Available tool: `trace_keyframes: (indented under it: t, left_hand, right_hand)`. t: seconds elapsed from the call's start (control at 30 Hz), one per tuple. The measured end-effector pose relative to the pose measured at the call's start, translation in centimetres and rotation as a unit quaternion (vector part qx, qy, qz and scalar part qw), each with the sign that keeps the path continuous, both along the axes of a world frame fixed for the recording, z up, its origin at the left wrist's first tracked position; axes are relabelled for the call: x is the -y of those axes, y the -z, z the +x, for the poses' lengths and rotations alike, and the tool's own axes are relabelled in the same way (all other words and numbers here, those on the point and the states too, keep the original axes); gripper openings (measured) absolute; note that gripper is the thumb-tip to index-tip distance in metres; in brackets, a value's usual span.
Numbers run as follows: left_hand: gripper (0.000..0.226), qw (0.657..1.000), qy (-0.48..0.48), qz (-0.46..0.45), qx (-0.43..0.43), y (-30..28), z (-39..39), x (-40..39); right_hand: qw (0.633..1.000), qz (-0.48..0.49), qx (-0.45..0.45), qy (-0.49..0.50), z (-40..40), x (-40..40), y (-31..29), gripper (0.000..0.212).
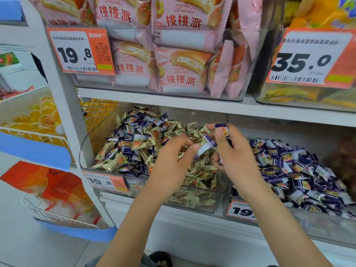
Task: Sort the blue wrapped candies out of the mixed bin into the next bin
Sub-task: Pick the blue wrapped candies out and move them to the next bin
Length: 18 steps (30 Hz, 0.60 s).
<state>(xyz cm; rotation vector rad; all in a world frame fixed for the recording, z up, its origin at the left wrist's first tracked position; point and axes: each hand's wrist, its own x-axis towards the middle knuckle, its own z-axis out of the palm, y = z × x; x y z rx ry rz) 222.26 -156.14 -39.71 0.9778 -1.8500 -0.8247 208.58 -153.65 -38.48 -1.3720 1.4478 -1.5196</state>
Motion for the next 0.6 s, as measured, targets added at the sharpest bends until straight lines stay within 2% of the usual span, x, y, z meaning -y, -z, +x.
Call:
trace_keyframes:
  t: [0.2, 0.3, 0.4, 0.47, 0.53, 0.6]
  left_hand:
    - [0.022, 1.000, 0.012, -0.018, 0.007, 0.0, -0.7, -0.3]
    - [0.018, 0.999, 0.004, 0.026, 0.042, 0.0, 0.4, -0.4]
    - [0.015, 0.994, -0.089, 0.031, 0.053, 0.1, 3.4, 0.3]
    - [0.011, 0.981, -0.161, 0.024, 0.104, 0.5, 5.6, 0.6]
    - [0.006, 0.971, -0.175, 0.037, 0.159, 1.1, 7.3, 0.7]
    - [0.007, 0.970, -0.160, 0.068, 0.169, 1.5, 8.6, 0.3]
  right_hand:
    - [0.997, 0.002, -0.052, -0.049, -0.3, -0.7, 0.6, 0.018]
    - [0.996, -0.025, -0.071, 0.046, -1.6, -1.1, 0.7, 0.017]
    - [0.975, -0.014, -0.150, 0.164, -4.8, -1.4, 1.1, 0.023]
    - [0.960, 0.079, -0.234, 0.130, -6.8, -1.5, 1.9, 0.036]
    - [0.946, 0.134, -0.275, 0.110, -7.5, -1.5, 2.6, 0.042]
    - [0.931, 0.055, -0.310, 0.182, -6.4, -1.5, 2.5, 0.037]
